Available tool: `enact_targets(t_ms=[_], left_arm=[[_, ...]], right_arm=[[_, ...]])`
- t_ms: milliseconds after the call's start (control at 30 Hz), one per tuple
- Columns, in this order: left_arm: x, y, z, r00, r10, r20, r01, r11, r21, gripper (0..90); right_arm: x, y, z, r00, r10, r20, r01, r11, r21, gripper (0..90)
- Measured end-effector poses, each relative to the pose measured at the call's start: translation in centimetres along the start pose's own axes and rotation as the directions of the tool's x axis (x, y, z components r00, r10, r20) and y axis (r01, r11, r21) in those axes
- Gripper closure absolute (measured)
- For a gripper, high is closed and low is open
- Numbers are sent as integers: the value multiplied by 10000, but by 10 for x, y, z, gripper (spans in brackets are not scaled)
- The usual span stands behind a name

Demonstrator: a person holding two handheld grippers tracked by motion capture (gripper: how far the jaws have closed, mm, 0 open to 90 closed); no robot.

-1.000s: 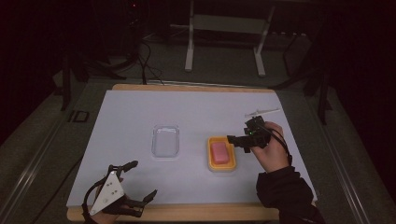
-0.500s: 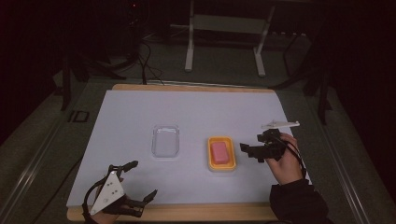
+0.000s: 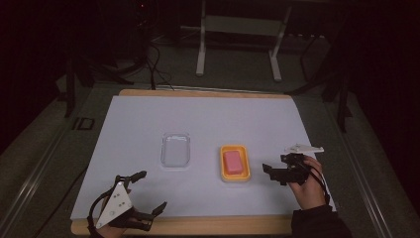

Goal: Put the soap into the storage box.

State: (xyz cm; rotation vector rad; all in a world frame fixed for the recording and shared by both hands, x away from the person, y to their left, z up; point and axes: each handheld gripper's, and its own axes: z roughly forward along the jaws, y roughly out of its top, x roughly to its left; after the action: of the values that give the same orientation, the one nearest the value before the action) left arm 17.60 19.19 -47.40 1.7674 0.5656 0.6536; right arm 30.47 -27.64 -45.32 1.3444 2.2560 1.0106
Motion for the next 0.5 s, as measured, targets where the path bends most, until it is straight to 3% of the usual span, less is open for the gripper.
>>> enact_targets(t_ms=[500], left_arm=[[-1,0,0,10000,48,82,-48,10000,39,6]], right_arm=[[-12,-31,-6,9939,1074,-249,-1071,9941,149,174]])
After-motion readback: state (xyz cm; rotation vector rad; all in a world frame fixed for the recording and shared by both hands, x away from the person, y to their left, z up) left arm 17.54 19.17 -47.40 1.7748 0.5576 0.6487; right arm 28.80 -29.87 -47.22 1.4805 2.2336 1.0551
